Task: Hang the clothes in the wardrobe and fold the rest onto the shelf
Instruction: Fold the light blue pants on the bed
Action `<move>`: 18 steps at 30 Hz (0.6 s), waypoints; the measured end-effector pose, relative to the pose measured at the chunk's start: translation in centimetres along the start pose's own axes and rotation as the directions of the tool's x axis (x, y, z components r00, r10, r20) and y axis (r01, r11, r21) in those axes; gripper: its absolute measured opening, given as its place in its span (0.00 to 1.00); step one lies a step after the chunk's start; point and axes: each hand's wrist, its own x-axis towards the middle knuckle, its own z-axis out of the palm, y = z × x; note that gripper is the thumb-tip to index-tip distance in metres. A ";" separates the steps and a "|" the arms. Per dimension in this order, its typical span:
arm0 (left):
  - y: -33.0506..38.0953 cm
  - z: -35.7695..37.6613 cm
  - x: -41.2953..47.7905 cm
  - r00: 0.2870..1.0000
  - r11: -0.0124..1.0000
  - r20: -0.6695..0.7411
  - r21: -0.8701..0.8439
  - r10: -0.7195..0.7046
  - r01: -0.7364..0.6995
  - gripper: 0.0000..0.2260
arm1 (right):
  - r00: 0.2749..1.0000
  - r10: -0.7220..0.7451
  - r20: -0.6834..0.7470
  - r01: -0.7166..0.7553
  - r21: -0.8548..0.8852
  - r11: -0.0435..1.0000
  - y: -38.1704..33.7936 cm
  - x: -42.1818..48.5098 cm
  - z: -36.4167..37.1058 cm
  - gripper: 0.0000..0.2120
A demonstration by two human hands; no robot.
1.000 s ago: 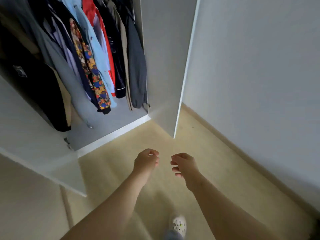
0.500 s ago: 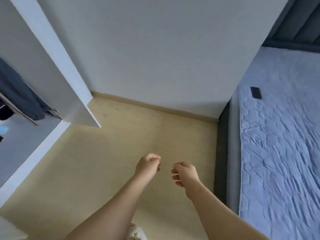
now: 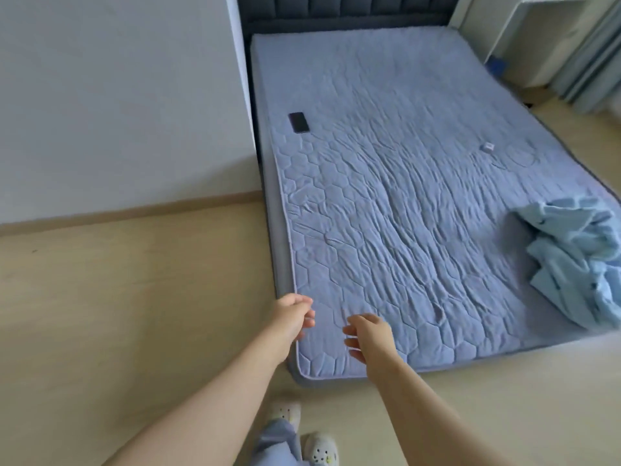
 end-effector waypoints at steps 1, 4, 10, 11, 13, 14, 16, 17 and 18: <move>0.3 1.7 0.2 1.000 1.000 0.025 0.030 -0.001 0.001 0.10 | 1.000 0.009 -0.024 -0.009 0.020 1.000 -0.1 0.4 -1.7 0.07; 1.3 5.3 1.0 0.997 0.995 0.073 0.102 -0.010 0.002 0.10 | 0.997 0.028 -0.078 -0.022 0.074 0.997 -0.6 1.3 -5.0 0.06; 4.1 11.5 2.1 0.986 0.971 0.164 0.227 0.039 -0.077 0.10 | 0.991 0.042 -0.124 -0.019 0.174 0.985 -1.9 3.4 -10.2 0.04; 4.4 12.3 2.1 0.984 0.968 0.175 0.240 0.032 -0.074 0.10 | 0.991 0.044 -0.124 -0.021 0.181 0.983 -1.9 3.8 -10.9 0.04; 4.9 14.5 2.4 0.980 0.956 0.200 0.281 0.021 -0.078 0.10 | 0.991 0.054 -0.121 -0.029 0.203 0.979 -2.0 4.7 -12.9 0.04; 5.2 16.4 2.7 0.978 0.950 0.206 0.300 0.019 -0.082 0.10 | 0.990 0.061 -0.124 -0.032 0.222 0.975 -2.1 5.6 -14.4 0.04; 6.1 19.8 3.4 0.977 0.938 0.214 0.336 0.012 -0.085 0.10 | 0.988 0.077 -0.137 -0.040 0.253 0.967 -2.5 7.4 -17.2 0.05; 6.4 21.8 3.8 0.975 0.932 0.220 0.352 0.008 -0.087 0.11 | 0.986 0.086 -0.141 -0.045 0.271 0.961 -2.6 8.5 -18.9 0.05; 6.7 24.8 4.5 0.974 0.924 0.226 0.371 0.008 -0.093 0.10 | 0.985 0.099 -0.143 -0.055 0.284 0.957 -2.7 10.1 -21.3 0.05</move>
